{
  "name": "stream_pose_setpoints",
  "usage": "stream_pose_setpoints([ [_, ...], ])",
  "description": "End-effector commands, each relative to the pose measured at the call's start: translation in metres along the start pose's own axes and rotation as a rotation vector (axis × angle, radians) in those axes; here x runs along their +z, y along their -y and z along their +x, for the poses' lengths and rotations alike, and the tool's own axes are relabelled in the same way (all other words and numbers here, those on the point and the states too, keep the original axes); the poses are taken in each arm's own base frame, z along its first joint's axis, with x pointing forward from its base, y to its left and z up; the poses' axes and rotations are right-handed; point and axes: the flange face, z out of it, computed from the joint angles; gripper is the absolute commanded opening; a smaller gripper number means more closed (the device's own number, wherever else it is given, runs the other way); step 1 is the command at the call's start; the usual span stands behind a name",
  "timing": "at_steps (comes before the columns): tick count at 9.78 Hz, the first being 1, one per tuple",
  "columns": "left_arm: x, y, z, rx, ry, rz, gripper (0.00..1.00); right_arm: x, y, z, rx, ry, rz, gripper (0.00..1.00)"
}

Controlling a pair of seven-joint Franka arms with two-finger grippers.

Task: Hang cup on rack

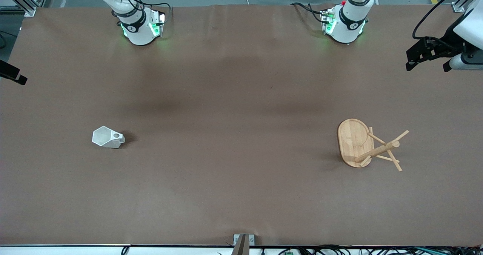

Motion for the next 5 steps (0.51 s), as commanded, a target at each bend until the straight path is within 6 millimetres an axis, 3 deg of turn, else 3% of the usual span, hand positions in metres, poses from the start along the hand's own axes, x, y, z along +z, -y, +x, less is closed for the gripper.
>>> stream_pose_setpoints([
  [1,0.017,-0.001,0.006,0.021,0.049,-0.007,1.00,0.004,-0.001,-0.005,-0.009,0.032,-0.016,1.00],
  [2,0.017,-0.001,0.006,0.020,0.051,-0.004,1.00,0.007,-0.001,-0.006,-0.013,0.052,-0.019,1.00],
  [3,0.017,-0.001,0.006,0.022,0.049,-0.003,1.00,0.029,0.000,0.003,-0.012,0.085,-0.021,1.00],
  [5,0.017,-0.004,0.006,0.026,0.049,-0.003,1.00,0.102,-0.001,0.028,-0.009,0.102,-0.019,1.00],
])
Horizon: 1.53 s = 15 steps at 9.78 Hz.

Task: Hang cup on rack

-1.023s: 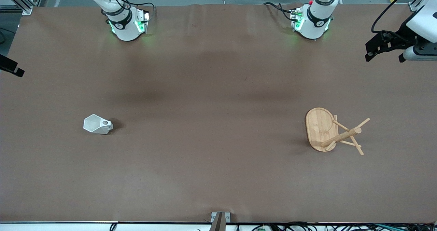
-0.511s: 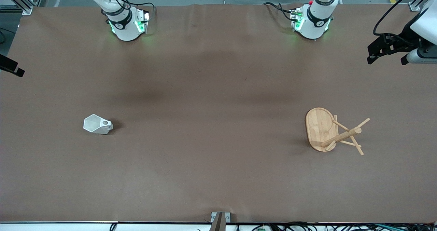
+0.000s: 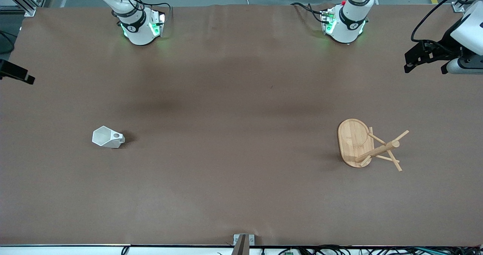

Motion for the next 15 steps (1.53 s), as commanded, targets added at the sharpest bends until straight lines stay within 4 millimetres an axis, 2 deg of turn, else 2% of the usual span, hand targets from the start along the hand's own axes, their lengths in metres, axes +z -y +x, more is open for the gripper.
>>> stream_pose_setpoints([
  [1,0.013,-0.003,0.004,0.024,0.039,-0.004,1.00,0.092,-0.003,0.024,-0.008,0.014,-0.015,1.00],
  [3,0.017,-0.006,0.006,0.030,0.043,-0.003,1.00,0.168,-0.008,0.039,-0.028,-0.015,-0.010,1.00],
  [6,0.013,-0.008,0.004,0.033,0.036,-0.004,1.00,0.247,-0.012,0.054,-0.068,-0.071,-0.018,1.00],
  [7,0.013,-0.008,0.004,0.033,0.038,-0.007,1.00,0.267,-0.012,0.057,-0.079,-0.081,-0.021,1.00],
  [11,0.014,-0.017,0.005,0.049,0.039,-0.015,1.00,0.331,-0.016,0.054,-0.116,-0.153,-0.034,1.00],
  [14,0.012,-0.022,0.005,0.060,0.033,-0.018,1.00,0.360,-0.016,0.060,-0.116,-0.165,-0.038,1.00],
  [15,0.012,-0.028,0.005,0.071,0.033,-0.018,1.00,0.362,-0.015,0.060,-0.117,-0.168,-0.038,0.94],
])
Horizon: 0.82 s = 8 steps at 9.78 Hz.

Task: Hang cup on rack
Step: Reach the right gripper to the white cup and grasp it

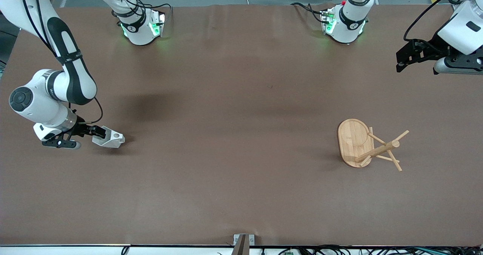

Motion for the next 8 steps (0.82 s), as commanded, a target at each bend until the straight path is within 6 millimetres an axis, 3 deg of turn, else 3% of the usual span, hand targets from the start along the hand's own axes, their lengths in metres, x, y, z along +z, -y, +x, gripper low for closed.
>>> stream_pose_setpoints([
  [1,0.012,-0.009,0.005,0.034,0.033,-0.018,1.00,0.005,0.002,-0.002,-0.015,-0.007,-0.001,0.81],
  [3,0.013,-0.016,0.004,0.048,0.036,-0.019,1.00,0.007,0.002,-0.002,-0.013,-0.004,0.000,0.39],
  [5,0.013,-0.017,0.004,0.050,0.036,-0.019,1.00,0.007,0.003,-0.002,0.012,-0.005,0.019,0.05],
  [8,0.013,-0.019,0.003,0.053,0.037,-0.018,1.00,0.004,0.006,-0.002,0.014,0.007,0.025,0.00],
])
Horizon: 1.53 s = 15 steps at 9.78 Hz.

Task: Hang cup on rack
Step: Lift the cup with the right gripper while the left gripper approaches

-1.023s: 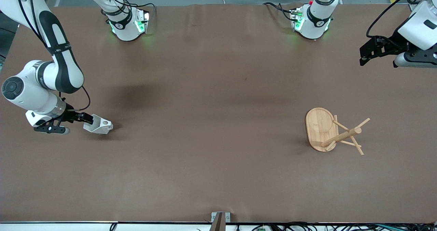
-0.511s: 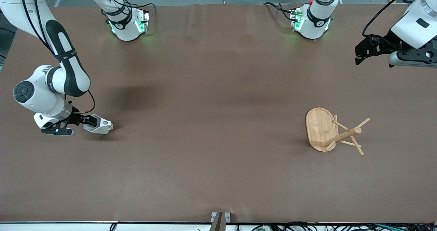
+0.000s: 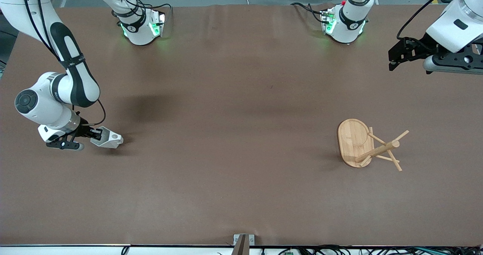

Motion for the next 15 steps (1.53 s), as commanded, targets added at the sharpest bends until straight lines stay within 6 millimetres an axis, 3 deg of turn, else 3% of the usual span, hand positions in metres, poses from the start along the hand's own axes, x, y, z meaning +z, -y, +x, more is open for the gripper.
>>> stream_pose_setpoints([
  [1,0.013,-0.004,0.004,0.026,0.037,-0.019,1.00,-0.013,0.006,-0.001,-0.006,0.035,0.017,0.00],
  [3,0.013,-0.004,0.004,0.026,0.036,-0.019,1.00,-0.091,0.024,0.013,-0.034,0.055,0.039,0.01],
  [4,0.012,-0.005,0.005,0.027,0.033,-0.019,1.00,-0.127,0.043,0.020,-0.037,0.083,0.089,0.00],
  [6,0.012,-0.006,0.005,0.029,0.029,-0.020,1.00,-0.183,0.072,0.033,0.008,0.148,0.300,0.01],
  [8,0.012,-0.014,0.006,0.046,0.021,-0.045,1.00,-0.211,0.116,0.028,-0.008,0.133,0.437,0.00],
  [10,0.014,-0.040,0.005,0.246,0.023,-0.153,1.00,-0.217,0.163,0.023,0.012,0.151,0.642,0.00],
  [11,0.015,-0.069,0.002,0.395,0.020,-0.166,1.00,-0.217,0.193,0.017,0.008,0.169,0.728,0.00],
  [14,0.017,-0.199,-0.020,0.660,-0.041,-0.203,1.00,-0.213,0.270,-0.004,-0.024,0.194,0.966,0.00],
  [15,0.026,-0.237,-0.025,0.731,-0.051,-0.228,1.00,-0.207,0.288,-0.014,-0.026,0.215,1.036,0.00],
])
